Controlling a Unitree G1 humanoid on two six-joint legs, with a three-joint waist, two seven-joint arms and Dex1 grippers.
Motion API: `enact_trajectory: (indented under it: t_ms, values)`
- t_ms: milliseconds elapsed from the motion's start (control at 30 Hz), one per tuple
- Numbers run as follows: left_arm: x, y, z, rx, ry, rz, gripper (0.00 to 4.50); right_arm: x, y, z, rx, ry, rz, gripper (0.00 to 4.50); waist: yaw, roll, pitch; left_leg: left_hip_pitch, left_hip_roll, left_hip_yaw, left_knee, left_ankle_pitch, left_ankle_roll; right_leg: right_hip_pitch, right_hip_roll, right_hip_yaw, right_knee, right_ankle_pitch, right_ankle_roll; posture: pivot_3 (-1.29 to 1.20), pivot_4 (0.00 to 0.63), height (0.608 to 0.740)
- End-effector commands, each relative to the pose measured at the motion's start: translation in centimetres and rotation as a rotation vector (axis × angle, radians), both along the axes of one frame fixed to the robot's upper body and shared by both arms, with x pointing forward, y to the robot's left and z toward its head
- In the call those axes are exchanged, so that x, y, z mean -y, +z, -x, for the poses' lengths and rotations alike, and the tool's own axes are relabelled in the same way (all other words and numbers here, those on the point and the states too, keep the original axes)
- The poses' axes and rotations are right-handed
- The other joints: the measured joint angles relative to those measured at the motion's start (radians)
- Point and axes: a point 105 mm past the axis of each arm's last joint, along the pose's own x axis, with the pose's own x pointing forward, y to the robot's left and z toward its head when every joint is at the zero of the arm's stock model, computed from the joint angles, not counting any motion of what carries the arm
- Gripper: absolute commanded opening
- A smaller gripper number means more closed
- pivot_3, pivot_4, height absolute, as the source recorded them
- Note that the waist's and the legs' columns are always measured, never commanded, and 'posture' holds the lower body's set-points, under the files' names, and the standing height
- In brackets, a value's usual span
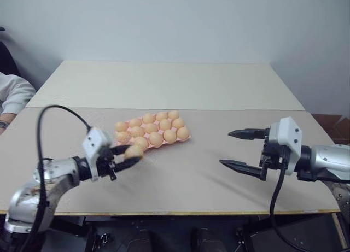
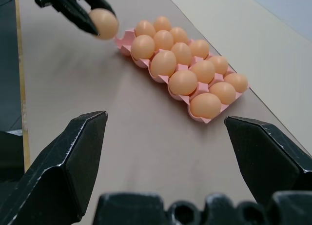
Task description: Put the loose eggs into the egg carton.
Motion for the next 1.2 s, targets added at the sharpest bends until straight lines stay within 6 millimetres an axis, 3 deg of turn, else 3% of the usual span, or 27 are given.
enact_trajectory:
  t_ms: [33, 200, 333, 467, 567, 667, 867, 933, 1033, 1200]
  values:
    - [-1.7, 1.0, -1.2, 0.03, 0.141, -0.008, 2.29, -0.1, 0.9, 0.0, 0.04, 0.014, 0.002, 4.5, -0.001, 0.0, 0.0, 0.0, 0.0, 0.0, 0.0, 0.0, 0.0, 0.0, 0.0, 0.001, 0.0, 0.0, 0.0, 0.0, 0.15, 0.74]
    - [-3.5, -1.1, -2.7, -0.043, 0.281, -0.152, 2.29, -0.2, 1.1, -0.3, 0.05, 0.009, -0.002, 4.5, -0.002, 0.0, 0.0, 0.0, 0.0, 0.0, 0.0, 0.0, 0.0, 0.0, 0.0, 0.001, 0.0, 0.002, 0.004, 0.0, 0.15, 0.74]
    - [-3.0, -1.3, -2.9, -0.052, 0.267, -0.147, 3.25, -0.2, 1.4, -0.3, 0.06, 0.004, -0.006, 4.5, -0.002, 0.0, 0.0, -0.001, 0.0, 0.0, 0.0, 0.0, 0.0, -0.001, 0.0, 0.0, 0.0, 0.002, 0.003, 0.0, 0.15, 0.74]
    - [-3.1, 0.4, -2.8, 0.021, 0.25, -0.111, 4.49, -0.1, 1.7, -0.2, 0.07, -0.002, -0.011, 4.5, -0.002, 0.0, 0.0, 0.0, 0.0, 0.0, 0.0, 0.0, 0.0, -0.001, 0.0, 0.0, 0.0, 0.002, 0.003, 0.0, 0.15, 0.74]
    - [-4.3, 2.0, -2.2, 0.102, 0.258, -0.11, 4.49, -0.1, 1.7, -0.1, 0.068, -0.001, -0.013, 4.5, -0.005, 0.0, 0.0, -0.001, 0.0, 0.0, 0.0, 0.0, 0.0, -0.001, 0.0, 0.0, 0.0, 0.002, 0.003, 0.0, 0.15, 0.74]
    - [-6.3, 4.1, -0.1, 0.174, 0.233, -0.106, 4.49, 0.0, 1.4, -0.2, 0.057, 0.003, -0.012, 4.5, -0.013, 0.0, 0.0, -0.001, 0.0, 0.001, 0.0, 0.0, 0.0, -0.001, 0.0, 0.001, 0.0, 0.002, 0.003, 0.0, 0.15, 0.74]
    - [-10.5, 2.7, 4.4, 0.036, 0.192, -0.244, 4.49, 0.4, 1.1, -0.6, 0.032, 0.026, -0.005, 4.5, -0.016, 0.0, 0.0, 0.0, 0.0, 0.002, 0.0, 0.0, 0.0, -0.002, -0.001, 0.001, 0.0, -0.001, -0.003, 0.0, 0.15, 0.74]
    - [-10.6, 2.4, 5.4, 0.007, 0.173, -0.246, 4.49, 0.6, 0.9, -0.7, 0.02, 0.035, 0.001, 4.5, -0.008, 0.0, 0.0, 0.001, 0.0, 0.002, 0.0, 0.0, -0.001, -0.001, -0.001, 0.0, 0.0, -0.001, -0.003, 0.0, 0.15, 0.74]
    - [-9.1, 1.8, 6.6, 0.01, 0.148, -0.179, 4.49, 0.8, 0.3, -0.9, -0.004, 0.035, 0.006, 4.5, -0.002, 0.0, 0.0, 0.0, 0.001, 0.002, 0.0, -0.005, -0.008, -0.001, -0.001, 0.0, -0.001, -0.002, -0.003, 0.0, 0.15, 0.74]
    - [-8.2, 0.6, 6.7, 0.015, 0.189, -0.16, 4.49, 0.8, 0.1, -1.1, -0.01, 0.037, 0.011, 4.5, -0.002, 0.0, 0.0, -0.001, 0.001, 0.002, 0.0, -0.004, -0.007, -0.002, -0.001, 0.0, -0.001, -0.002, -0.002, 0.0, 0.15, 0.74]
